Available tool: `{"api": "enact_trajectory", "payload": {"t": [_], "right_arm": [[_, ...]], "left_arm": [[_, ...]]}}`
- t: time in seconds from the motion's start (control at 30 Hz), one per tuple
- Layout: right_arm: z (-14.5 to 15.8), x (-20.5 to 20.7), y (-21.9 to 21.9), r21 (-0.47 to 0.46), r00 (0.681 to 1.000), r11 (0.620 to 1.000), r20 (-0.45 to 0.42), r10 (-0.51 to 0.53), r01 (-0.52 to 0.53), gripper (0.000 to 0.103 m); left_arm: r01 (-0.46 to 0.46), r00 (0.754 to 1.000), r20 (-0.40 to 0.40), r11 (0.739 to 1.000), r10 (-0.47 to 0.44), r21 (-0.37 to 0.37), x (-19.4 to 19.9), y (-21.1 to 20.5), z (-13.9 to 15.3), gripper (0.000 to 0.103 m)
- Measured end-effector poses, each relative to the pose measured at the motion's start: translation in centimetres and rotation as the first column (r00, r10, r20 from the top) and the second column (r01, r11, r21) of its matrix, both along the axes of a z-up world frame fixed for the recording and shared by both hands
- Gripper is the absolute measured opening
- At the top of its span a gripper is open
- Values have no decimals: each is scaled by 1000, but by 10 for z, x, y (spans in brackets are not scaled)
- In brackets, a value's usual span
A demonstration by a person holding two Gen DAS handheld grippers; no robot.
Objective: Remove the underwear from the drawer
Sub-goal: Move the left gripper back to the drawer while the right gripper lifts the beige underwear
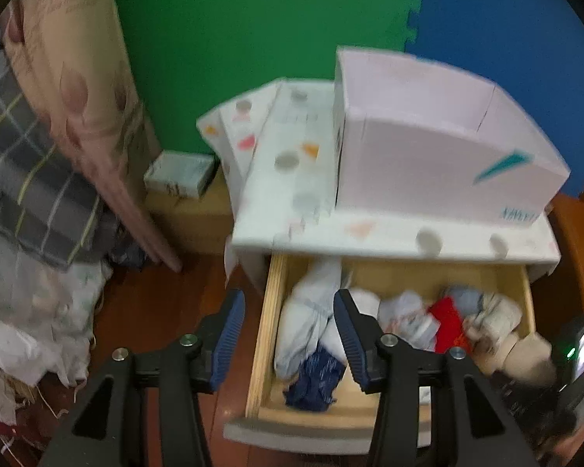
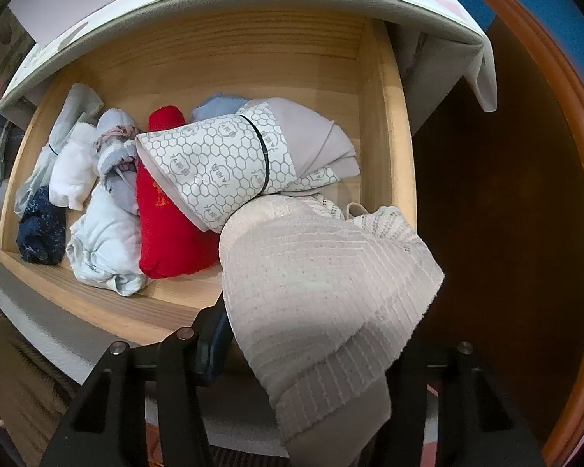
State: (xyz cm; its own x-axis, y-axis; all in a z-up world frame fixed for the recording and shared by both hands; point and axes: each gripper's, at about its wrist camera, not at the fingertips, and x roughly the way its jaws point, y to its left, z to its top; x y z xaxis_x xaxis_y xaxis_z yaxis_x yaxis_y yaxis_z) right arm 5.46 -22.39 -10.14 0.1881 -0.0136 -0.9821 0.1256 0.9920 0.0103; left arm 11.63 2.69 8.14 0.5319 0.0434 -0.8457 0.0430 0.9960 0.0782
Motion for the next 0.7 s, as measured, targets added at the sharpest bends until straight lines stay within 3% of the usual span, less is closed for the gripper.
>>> {"api": "enact_trajectory", "payload": {"t": [0.17,0.27,0.7], "right_arm": [[7,1,-2,7,1000,1000,-14,-10,10,47],[14,0,-5,34,1000,999,-24,-18,19,46],[44,-8,-4,41,1000,999,-29,-3,4,45]], "left_arm": [[-40,998,-58,999,41,10,-15,7,-45,49],[-66,996,-69,998,64,-25,-22,11,-62,49],[-149,987,-86,981,139,-128,-34,22,-101,49]]}}
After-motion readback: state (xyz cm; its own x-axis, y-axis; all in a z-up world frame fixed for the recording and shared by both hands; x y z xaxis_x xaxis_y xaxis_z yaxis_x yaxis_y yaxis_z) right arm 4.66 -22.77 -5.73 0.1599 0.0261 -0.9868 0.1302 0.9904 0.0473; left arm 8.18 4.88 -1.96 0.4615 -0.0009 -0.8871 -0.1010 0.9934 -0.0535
